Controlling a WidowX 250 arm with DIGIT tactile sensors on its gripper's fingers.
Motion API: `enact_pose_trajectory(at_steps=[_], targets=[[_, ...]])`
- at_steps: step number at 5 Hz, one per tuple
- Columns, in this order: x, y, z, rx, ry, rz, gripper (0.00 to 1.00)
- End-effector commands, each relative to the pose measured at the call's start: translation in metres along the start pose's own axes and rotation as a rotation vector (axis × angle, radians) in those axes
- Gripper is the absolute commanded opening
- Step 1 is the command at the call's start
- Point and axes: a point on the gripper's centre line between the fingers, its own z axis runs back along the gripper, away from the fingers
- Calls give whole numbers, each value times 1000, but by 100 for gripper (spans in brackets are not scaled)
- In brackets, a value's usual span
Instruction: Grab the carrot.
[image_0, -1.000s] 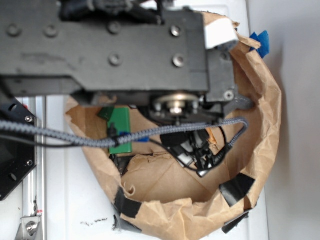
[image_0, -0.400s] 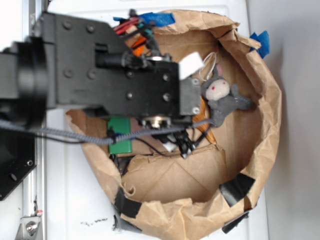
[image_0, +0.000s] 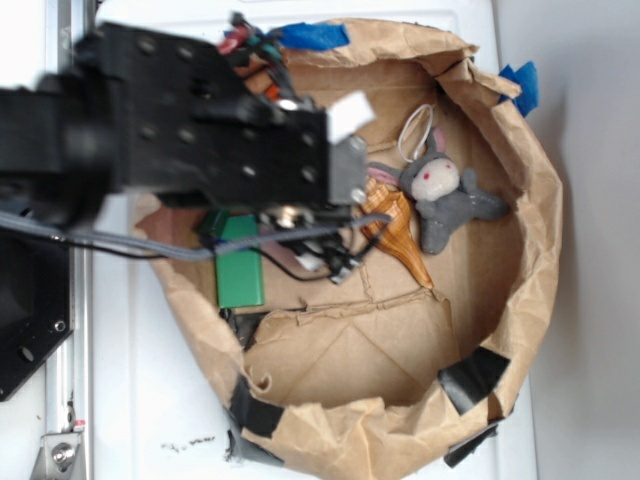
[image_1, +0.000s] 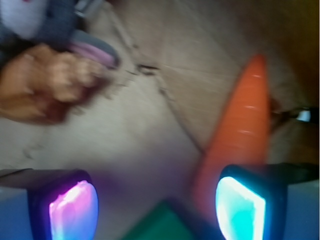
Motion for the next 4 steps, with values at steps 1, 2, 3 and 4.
enact_pose_trajectory(at_steps=[1, 2, 3, 4], targets=[[11, 37, 27, -43, -92, -15, 100], [15, 44, 26, -31, -92, 0, 100], [18, 46, 15, 6, -87, 15, 100], [35, 38, 3, 51, -77, 35, 100]])
